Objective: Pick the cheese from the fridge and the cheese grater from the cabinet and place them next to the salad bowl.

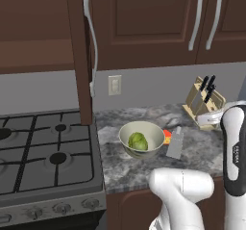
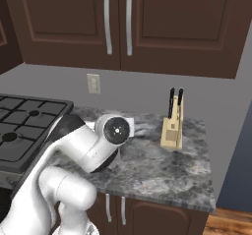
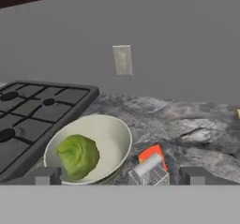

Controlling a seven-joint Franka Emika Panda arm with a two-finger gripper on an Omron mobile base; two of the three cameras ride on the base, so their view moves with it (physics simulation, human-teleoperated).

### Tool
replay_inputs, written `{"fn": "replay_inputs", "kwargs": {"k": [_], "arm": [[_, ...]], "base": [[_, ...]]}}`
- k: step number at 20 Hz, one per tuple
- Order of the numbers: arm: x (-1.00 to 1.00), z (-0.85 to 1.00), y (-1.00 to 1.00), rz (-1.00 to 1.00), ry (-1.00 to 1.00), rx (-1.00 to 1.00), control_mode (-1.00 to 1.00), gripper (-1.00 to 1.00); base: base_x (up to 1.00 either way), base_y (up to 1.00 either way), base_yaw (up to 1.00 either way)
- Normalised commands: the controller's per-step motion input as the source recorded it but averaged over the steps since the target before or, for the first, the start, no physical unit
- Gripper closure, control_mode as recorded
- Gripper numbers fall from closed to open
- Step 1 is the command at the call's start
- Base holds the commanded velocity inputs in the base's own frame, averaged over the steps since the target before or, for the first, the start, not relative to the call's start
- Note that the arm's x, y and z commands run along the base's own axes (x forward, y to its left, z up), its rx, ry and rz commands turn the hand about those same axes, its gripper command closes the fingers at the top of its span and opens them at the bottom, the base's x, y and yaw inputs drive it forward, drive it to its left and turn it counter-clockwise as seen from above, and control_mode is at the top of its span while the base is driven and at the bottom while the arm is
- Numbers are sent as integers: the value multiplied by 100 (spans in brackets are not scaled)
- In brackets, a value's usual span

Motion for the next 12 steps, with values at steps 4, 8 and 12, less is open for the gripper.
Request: {"fn": "replay_inputs", "kwargs": {"k": [4,8,12], "arm": [[-63,58,13,-16,9,0,-100,-100],[-24,51,40,-19,7,-4,-100,-100],[1,24,74,-33,6,-14,-100,-100]], "base": [[0,0,0],[0,0,0],[0,0,0]]}}
